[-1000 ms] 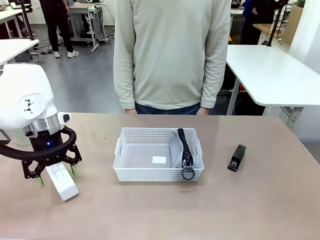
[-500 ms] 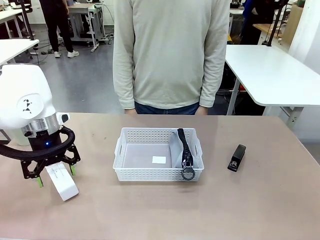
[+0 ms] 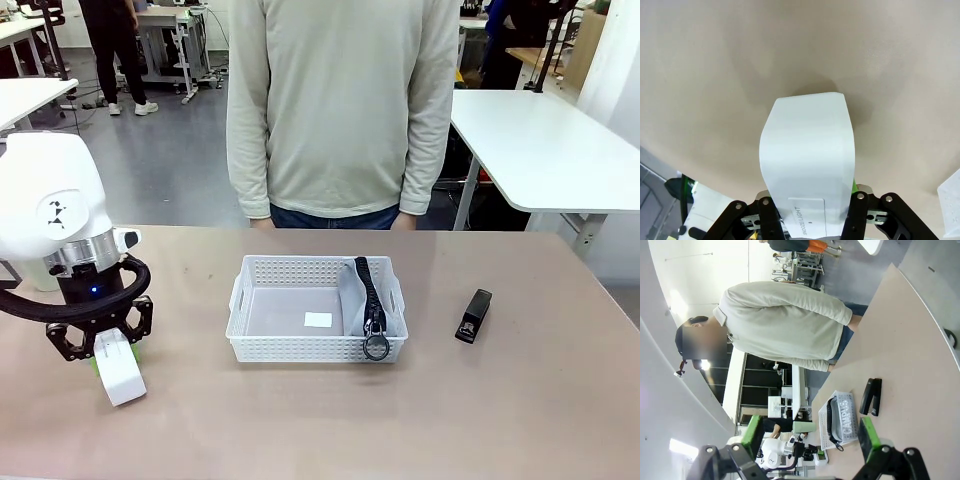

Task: Efficiently arrange items inside the basket to fit them all.
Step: Pick up the Digital clock and place it inside the Organizing basket.

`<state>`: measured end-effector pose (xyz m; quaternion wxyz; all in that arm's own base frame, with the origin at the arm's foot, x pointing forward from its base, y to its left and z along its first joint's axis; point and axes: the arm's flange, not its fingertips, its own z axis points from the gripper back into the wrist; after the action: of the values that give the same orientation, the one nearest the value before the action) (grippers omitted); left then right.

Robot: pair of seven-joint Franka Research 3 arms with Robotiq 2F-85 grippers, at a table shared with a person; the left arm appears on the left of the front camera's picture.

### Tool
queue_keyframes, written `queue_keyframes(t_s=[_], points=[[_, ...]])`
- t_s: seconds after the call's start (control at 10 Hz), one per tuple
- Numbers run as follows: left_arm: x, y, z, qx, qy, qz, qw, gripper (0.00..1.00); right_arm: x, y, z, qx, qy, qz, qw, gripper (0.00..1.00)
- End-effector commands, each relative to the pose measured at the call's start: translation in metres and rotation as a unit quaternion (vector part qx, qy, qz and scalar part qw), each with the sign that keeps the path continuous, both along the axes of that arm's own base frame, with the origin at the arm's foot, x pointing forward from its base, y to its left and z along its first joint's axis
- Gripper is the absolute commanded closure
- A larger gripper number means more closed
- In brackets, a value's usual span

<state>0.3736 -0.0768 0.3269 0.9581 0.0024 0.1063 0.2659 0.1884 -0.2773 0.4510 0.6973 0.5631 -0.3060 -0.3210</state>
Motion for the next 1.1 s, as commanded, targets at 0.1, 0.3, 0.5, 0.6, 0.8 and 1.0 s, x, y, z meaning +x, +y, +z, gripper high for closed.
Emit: queue_keyframes(t_s=[0.1, 0.3, 0.5, 0.6, 0.8, 1.0], points=[[-0.021, 0.009, -0.011, 0.000, -0.005, -0.011, 1.000, 1.00, 0.003, -0.001, 0.002, -0.006, -0.017, -0.001, 1.000, 0.00], [-0.020, 0.011, -0.008, -0.007, -0.009, -0.011, 1.000, 1.00, 0.003, -0.001, 0.002, -0.006, -0.017, -0.001, 1.000, 0.00], [-0.025, 0.016, 0.023, -0.034, -0.059, -0.036, 0.997, 1.00, 0.003, -0.001, 0.002, -0.006, -0.017, -0.001, 1.000, 0.00], [-0.030, 0.018, 0.054, -0.067, -0.094, -0.108, 0.987, 1.00, 0.003, -0.001, 0.002, -0.006, -0.017, -0.001, 1.000, 0.00], [-0.042, 0.024, 0.116, -0.133, -0.139, -0.295, 0.936, 1.00, 0.003, -0.001, 0.002, -0.006, -0.017, -0.001, 1.000, 0.00], [-0.053, 0.027, 0.147, -0.184, -0.200, -0.401, 0.875, 1.00, 0.003, -0.001, 0.002, -0.006, -0.017, -0.001, 1.000, 0.00]])
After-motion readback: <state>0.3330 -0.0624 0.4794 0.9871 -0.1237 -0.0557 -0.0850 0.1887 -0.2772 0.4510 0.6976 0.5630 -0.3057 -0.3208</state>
